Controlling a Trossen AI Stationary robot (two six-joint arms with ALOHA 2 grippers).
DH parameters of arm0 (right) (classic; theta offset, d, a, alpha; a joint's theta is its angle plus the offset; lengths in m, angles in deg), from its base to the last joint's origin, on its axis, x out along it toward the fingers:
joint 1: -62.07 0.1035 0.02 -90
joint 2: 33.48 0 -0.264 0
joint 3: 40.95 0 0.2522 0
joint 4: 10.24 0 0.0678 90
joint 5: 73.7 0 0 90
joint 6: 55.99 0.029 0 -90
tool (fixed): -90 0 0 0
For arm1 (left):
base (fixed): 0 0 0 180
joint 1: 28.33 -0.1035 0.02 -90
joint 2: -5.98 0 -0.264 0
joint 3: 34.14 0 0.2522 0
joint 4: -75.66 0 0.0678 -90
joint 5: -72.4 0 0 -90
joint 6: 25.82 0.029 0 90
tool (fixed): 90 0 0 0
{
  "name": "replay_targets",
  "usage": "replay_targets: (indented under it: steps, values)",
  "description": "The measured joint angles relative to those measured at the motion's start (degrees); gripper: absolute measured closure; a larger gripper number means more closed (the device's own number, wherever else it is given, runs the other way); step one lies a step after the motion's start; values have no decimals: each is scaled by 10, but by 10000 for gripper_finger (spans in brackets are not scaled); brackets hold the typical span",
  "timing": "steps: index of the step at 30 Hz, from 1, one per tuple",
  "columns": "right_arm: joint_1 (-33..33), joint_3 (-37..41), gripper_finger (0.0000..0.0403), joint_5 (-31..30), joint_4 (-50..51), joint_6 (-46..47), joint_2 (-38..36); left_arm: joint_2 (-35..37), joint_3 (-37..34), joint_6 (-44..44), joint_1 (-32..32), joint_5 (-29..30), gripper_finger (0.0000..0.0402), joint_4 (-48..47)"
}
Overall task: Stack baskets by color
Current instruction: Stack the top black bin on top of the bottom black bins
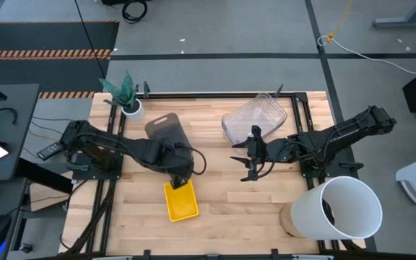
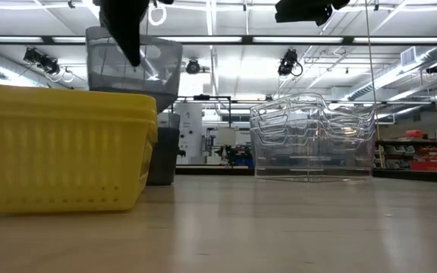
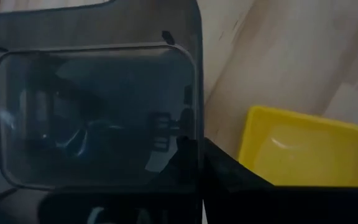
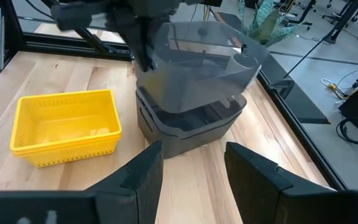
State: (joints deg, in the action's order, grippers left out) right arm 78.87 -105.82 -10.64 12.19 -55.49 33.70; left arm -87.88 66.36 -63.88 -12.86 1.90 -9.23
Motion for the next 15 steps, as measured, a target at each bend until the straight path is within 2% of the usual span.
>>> replay_targets:
  steps: [9,15]
  values:
    - [0,0,226,0,0,4,0,0,-57,-8,22,2,396,38]
    - [0,0,226,0,0,8,0,1,-69,-3,26,-1,396,57]
